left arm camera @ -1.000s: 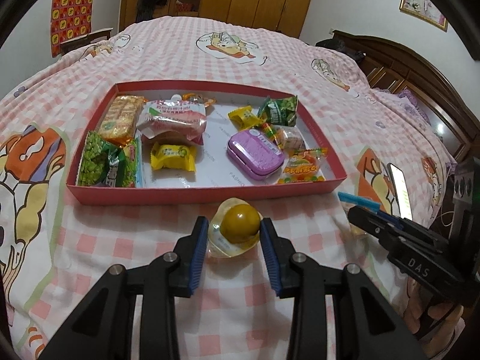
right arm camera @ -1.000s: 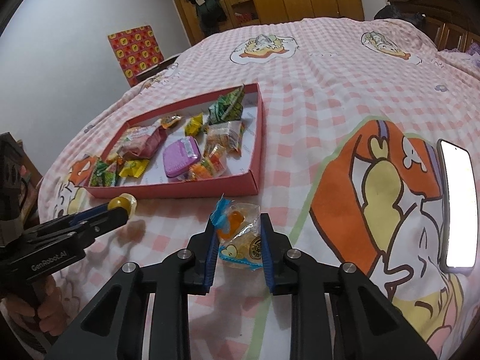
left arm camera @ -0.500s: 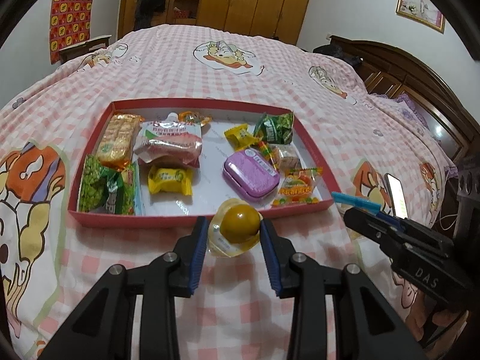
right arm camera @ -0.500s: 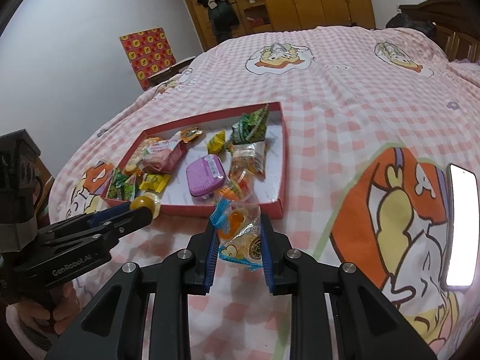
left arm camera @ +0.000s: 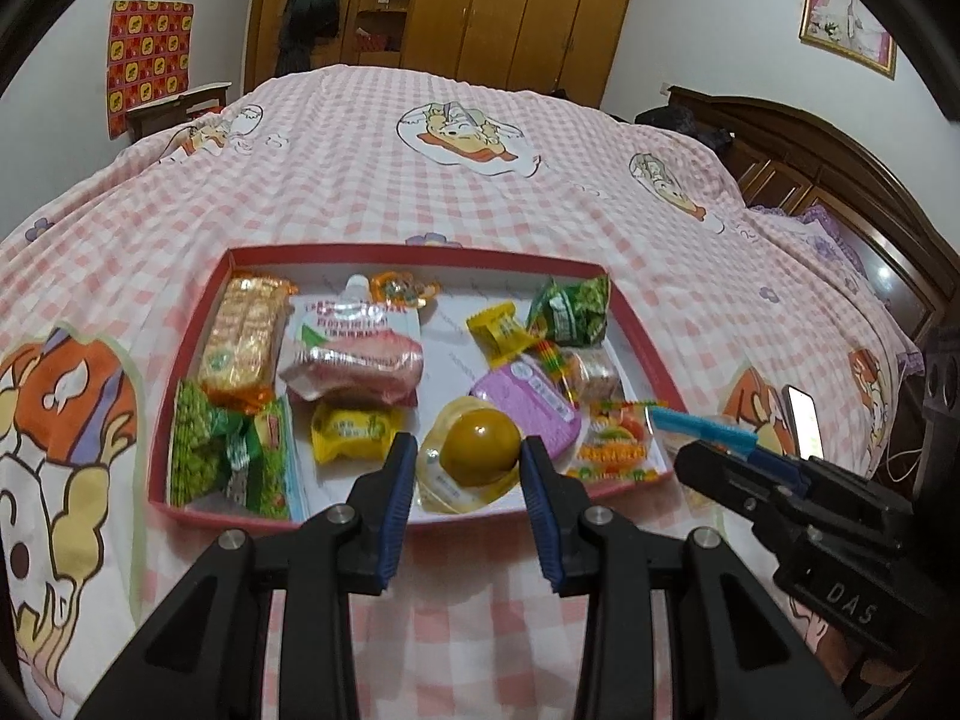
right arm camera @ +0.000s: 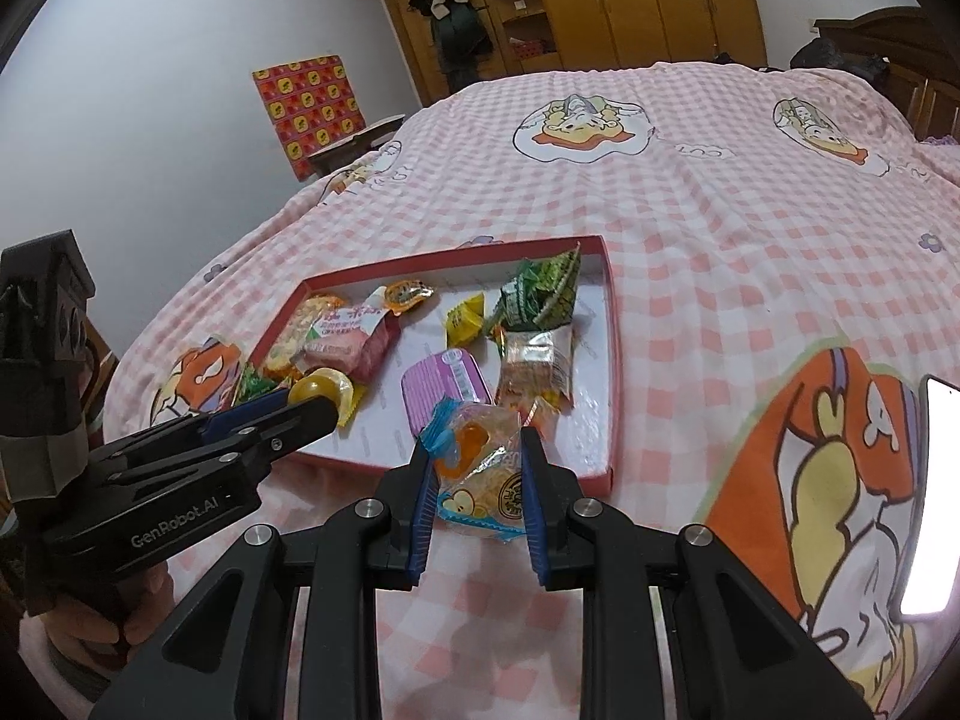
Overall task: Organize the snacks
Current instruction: 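Carry the ball candy and candy packet over the box with both tools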
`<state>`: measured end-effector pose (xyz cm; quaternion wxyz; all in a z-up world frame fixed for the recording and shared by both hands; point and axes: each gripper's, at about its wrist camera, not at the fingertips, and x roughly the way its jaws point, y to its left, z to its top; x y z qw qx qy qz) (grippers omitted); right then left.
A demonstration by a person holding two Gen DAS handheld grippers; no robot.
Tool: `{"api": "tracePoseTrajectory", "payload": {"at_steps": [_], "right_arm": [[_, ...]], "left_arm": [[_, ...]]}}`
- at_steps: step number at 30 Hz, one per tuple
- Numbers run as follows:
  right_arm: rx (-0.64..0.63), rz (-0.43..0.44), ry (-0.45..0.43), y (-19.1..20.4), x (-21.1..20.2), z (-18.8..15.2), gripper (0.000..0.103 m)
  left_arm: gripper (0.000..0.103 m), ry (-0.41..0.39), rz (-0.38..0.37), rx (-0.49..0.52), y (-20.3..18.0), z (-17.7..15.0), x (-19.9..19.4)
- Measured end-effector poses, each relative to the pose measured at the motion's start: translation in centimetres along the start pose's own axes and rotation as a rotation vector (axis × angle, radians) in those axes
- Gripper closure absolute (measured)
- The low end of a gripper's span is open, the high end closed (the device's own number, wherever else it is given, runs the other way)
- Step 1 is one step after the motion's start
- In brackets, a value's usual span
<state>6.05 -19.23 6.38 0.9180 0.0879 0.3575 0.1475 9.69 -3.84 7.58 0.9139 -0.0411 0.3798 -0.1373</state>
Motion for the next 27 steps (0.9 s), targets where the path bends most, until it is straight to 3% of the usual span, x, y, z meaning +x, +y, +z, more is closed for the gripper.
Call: {"api": "tracePoseTrajectory", "payload": {"at_steps": [27], "right_arm": [[0.014,0.021,0.046,0.7,5.1,2.6,0.077]], "left_arm": [[0.066,-0.018,0.023,0.008,1.1,4.6,4.8]]}}
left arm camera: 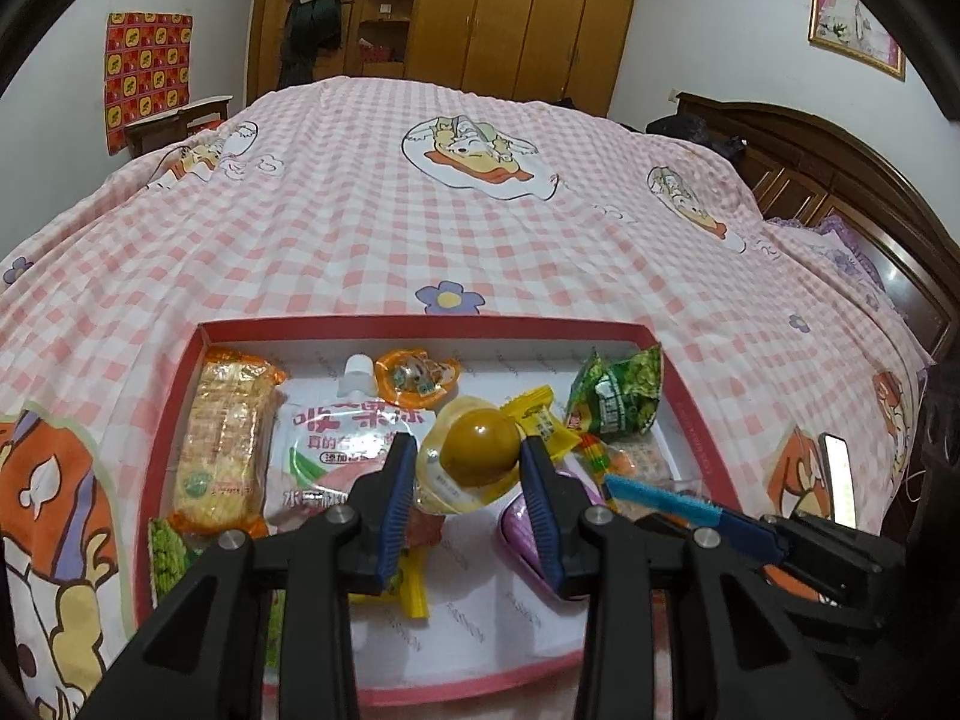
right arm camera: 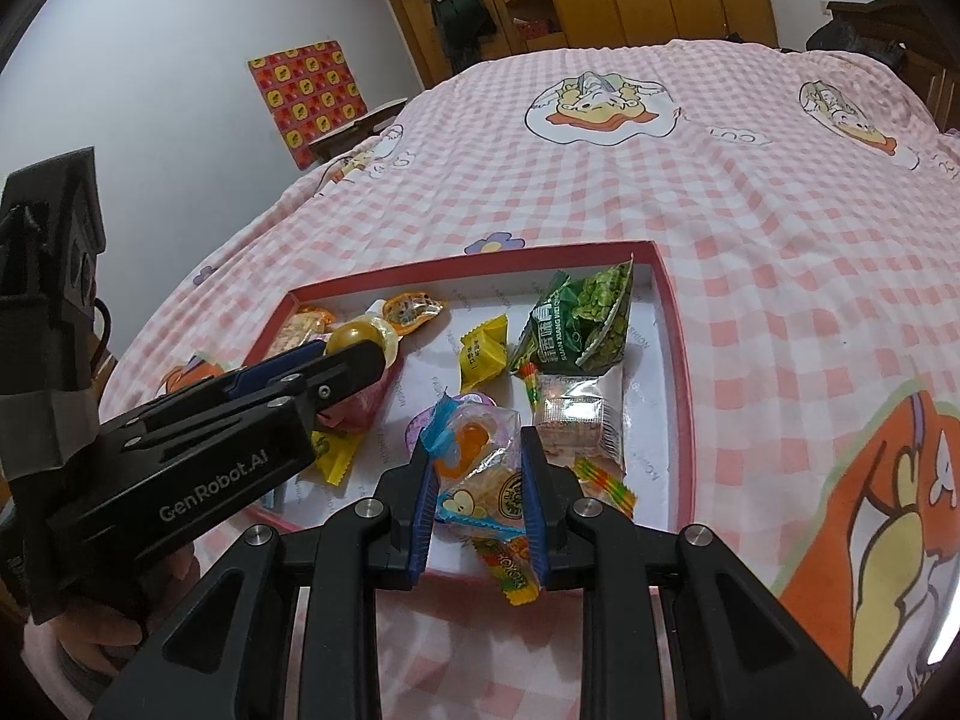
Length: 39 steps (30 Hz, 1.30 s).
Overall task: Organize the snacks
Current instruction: 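Carry the ball candy and candy packet over the box with both tools, then open both tools to drop the ball candy and packet into the box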
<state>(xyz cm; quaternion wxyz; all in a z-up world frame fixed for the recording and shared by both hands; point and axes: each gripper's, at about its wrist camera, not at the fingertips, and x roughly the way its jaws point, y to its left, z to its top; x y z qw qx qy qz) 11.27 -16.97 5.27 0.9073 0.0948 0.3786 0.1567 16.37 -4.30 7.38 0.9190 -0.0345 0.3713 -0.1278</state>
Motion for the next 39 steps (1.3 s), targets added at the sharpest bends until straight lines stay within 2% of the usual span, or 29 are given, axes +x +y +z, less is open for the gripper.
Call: {"api": "tracePoseTrajectory", "payload": {"at_steps": [11,22,34,39], "right_arm": [[-0.008,-0.007,-0.003,-0.1,0.6,0.1,0.077],[-0.014,-0.012,-0.009,0.1,1.2,0.8,0.077],[0.000,-0.022,-0.016,0.4,2.6,1.7,0.076],[0.012,-0.030,-0.033,0.3,2.2,1.8,0.060]], "left_arm": [[0.066,0.004,-0.006,-0.005,0.5,0.2,1.4],[0.066,0.007,0.020,-0.007,0.9,-0.2,0.6],[0.061,0.007,0.047,-0.032,1.8,-0.6,0.0],[0.057,0.001,0.062,-0.026,1.8,-0.7,-0.2]]}}
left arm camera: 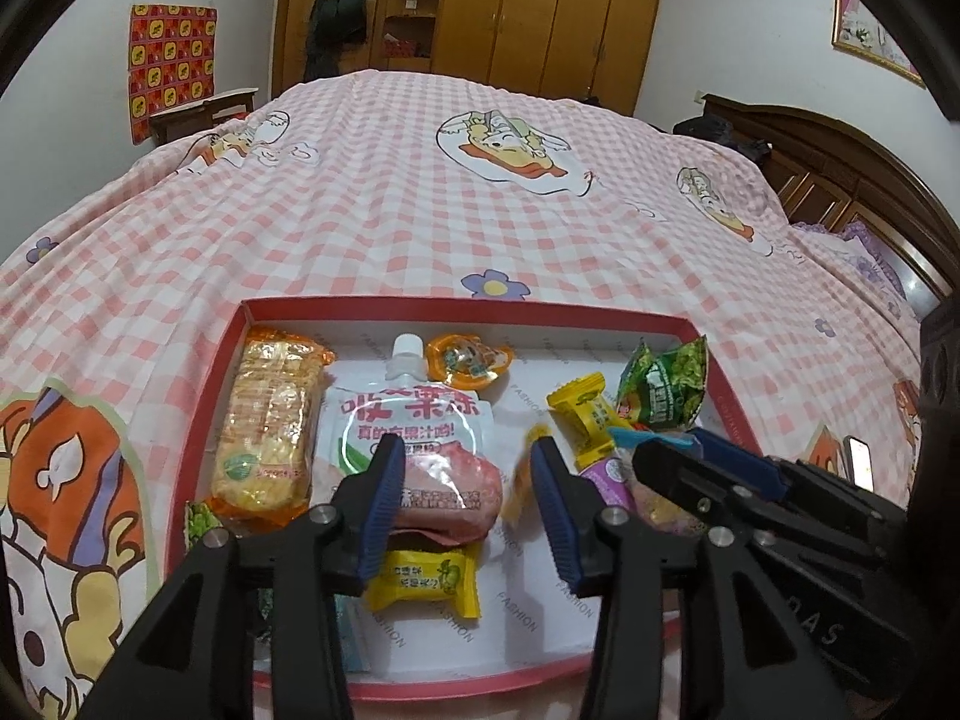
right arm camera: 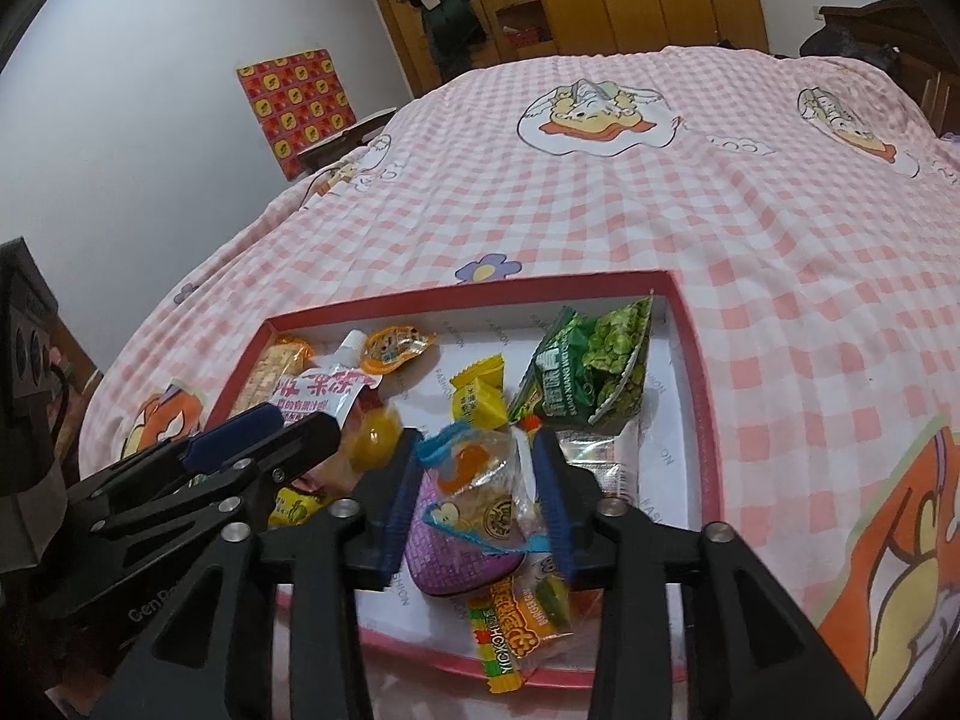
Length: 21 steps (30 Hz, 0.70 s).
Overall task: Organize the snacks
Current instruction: 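Open both tools to drop the ball candy and packet into the box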
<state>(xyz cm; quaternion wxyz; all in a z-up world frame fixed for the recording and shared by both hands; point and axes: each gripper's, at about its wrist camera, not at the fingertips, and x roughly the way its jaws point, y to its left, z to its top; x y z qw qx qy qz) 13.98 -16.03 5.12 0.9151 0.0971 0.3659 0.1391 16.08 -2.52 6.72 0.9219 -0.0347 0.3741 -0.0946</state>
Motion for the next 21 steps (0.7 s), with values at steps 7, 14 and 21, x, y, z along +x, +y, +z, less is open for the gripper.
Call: {"api": "tracePoseTrajectory", "payload": {"at_steps": [7,14,21], "right_arm": [[0.006,0.007,-0.020,0.1,-0.9,0.0,0.049],[0.015,0.013,-0.029,0.3,-2.0,-0.4,0.043],[0.007,0.006,-0.029,0.7,-3.2,-1.2,0.038]], "left_arm": [[0.050,-0.001,0.010,-0.007,0.2,0.0,-0.6],[0.038,-0.007,0.010,-0.029,0.7,-0.5,-1.6],[0.024,-0.003,0.032,-0.033,0.9,-1.4,-2.7]]}}
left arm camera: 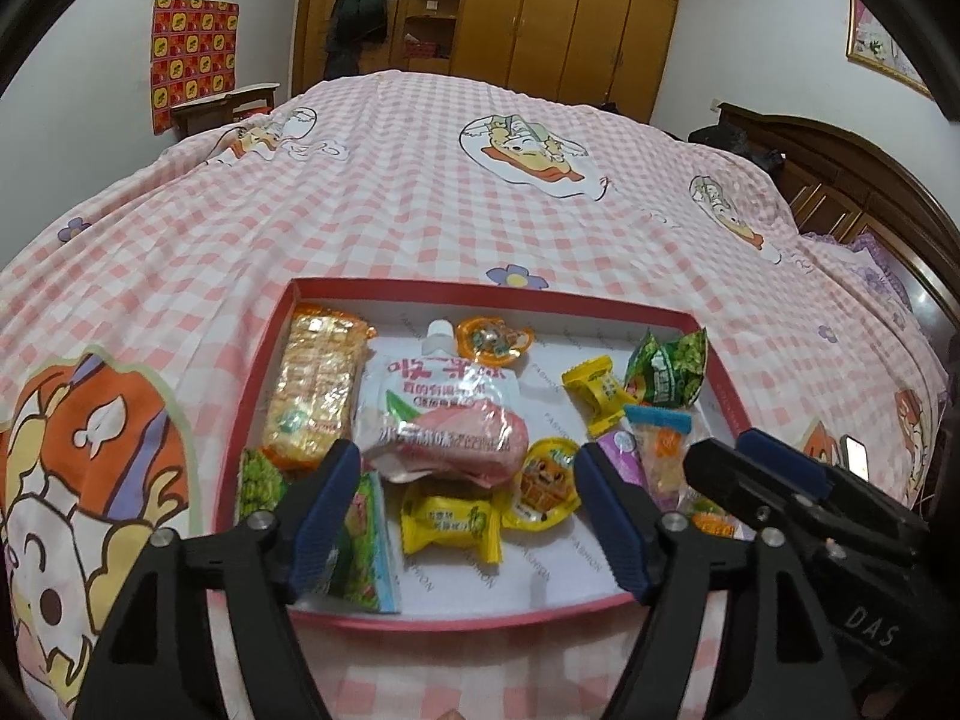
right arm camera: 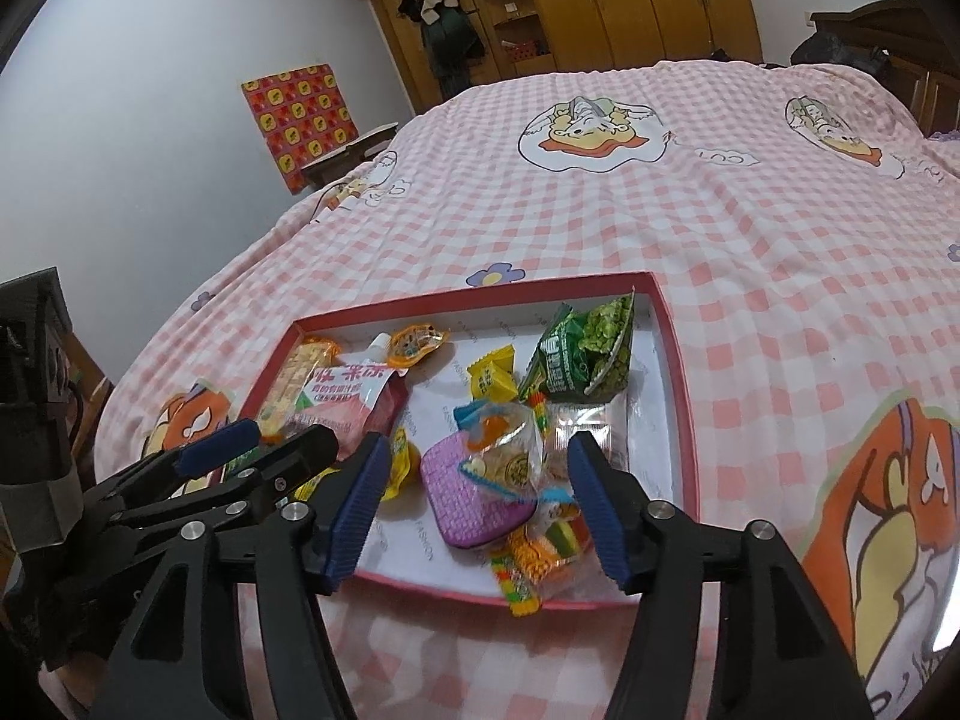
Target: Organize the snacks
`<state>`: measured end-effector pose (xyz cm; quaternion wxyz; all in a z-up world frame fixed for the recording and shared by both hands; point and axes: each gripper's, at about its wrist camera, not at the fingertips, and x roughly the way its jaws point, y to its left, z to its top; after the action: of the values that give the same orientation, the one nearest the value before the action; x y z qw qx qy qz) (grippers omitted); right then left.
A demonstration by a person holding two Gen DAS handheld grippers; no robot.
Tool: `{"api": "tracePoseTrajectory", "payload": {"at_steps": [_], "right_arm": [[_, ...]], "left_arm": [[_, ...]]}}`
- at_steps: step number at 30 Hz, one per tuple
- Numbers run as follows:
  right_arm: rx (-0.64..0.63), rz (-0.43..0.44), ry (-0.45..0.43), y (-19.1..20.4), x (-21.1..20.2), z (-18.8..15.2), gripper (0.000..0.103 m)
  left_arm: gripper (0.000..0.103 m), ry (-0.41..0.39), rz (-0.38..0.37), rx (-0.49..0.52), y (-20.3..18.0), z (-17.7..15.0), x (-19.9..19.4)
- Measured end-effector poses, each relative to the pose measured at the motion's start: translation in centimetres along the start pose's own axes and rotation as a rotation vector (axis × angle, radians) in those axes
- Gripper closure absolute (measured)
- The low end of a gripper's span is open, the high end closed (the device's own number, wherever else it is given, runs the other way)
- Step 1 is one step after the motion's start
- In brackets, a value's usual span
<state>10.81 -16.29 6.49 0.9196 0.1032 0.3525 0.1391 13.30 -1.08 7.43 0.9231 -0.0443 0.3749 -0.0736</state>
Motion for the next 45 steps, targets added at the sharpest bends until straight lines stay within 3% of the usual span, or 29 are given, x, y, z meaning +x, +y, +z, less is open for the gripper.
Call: {"api": "tracePoseTrajectory", "payload": {"at_steps": [10,21,32,45], "right_arm": [[-0.006,0.003,-0.004,0.3,-1.7,-1.5,0.029],[-0.036,-0.031,0.004,0.5,-2.9,-3.9,0.018],[-0.069,-0.069,0.064,0.3,-2.3,-6.3,0.018],[-0.039,-0.131,0.142,-0.9,0.0,-7.7,0.018]], "left_arm": [[0.006,-0.030,0.053,-0.004,0.4,-1.9,-2.0],[0.003,-0.003,0.086,0.028,0.2,-4.5,-3.4],[0.003,0.047,0.090,0.010,0.6,-6.5,-3.0],[0.003,0.143,0.101,-0.001,1.1,-7.9,0.1]]}}
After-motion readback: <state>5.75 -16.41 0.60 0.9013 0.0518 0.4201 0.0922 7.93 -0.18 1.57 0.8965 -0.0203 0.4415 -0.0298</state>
